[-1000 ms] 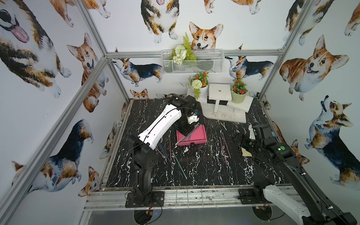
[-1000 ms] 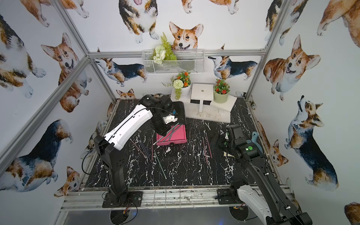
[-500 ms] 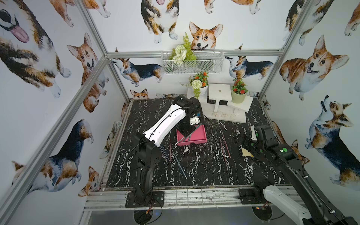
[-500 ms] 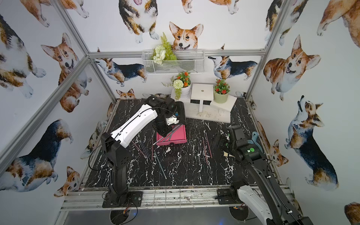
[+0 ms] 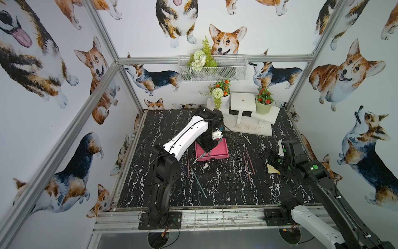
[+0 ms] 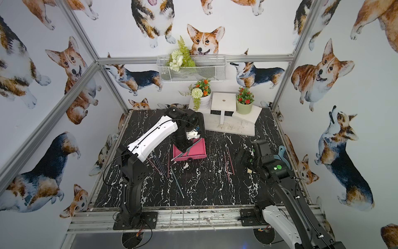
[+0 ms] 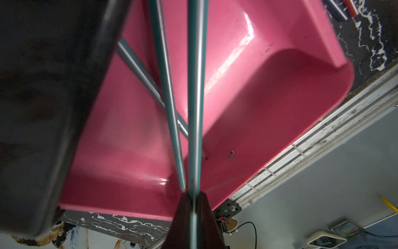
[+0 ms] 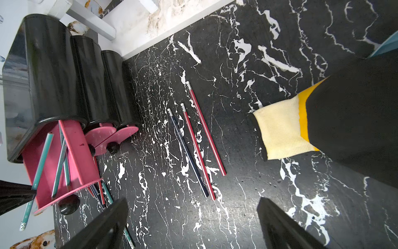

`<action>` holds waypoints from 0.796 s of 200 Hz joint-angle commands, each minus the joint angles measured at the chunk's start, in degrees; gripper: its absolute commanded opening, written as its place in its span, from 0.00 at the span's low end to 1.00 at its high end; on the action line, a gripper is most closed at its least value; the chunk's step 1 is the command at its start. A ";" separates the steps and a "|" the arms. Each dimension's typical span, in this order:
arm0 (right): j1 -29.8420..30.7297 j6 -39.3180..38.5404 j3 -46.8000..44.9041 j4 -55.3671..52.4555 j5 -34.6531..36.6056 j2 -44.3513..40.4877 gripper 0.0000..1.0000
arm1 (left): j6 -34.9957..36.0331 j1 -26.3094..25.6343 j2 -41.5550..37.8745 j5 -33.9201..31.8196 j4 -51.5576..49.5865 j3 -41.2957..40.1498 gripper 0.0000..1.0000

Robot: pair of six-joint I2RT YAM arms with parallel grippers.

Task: Please place the pencils in the drawer according to their color
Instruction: Place the pencil in the drawer.

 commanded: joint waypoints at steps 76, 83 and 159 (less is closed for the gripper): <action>0.10 2.39 -0.87 1.22 -0.21 -1.16 1.00 | -1.94 0.07 3.43 -3.83 -0.13 5.07 0.00; 0.11 2.58 -1.02 1.36 -0.43 -1.16 1.00 | -2.13 0.16 3.59 -3.93 -0.04 5.45 0.00; 0.09 3.65 -1.60 2.00 -1.35 -1.78 1.00 | -3.98 0.42 5.68 -6.43 1.41 9.59 0.00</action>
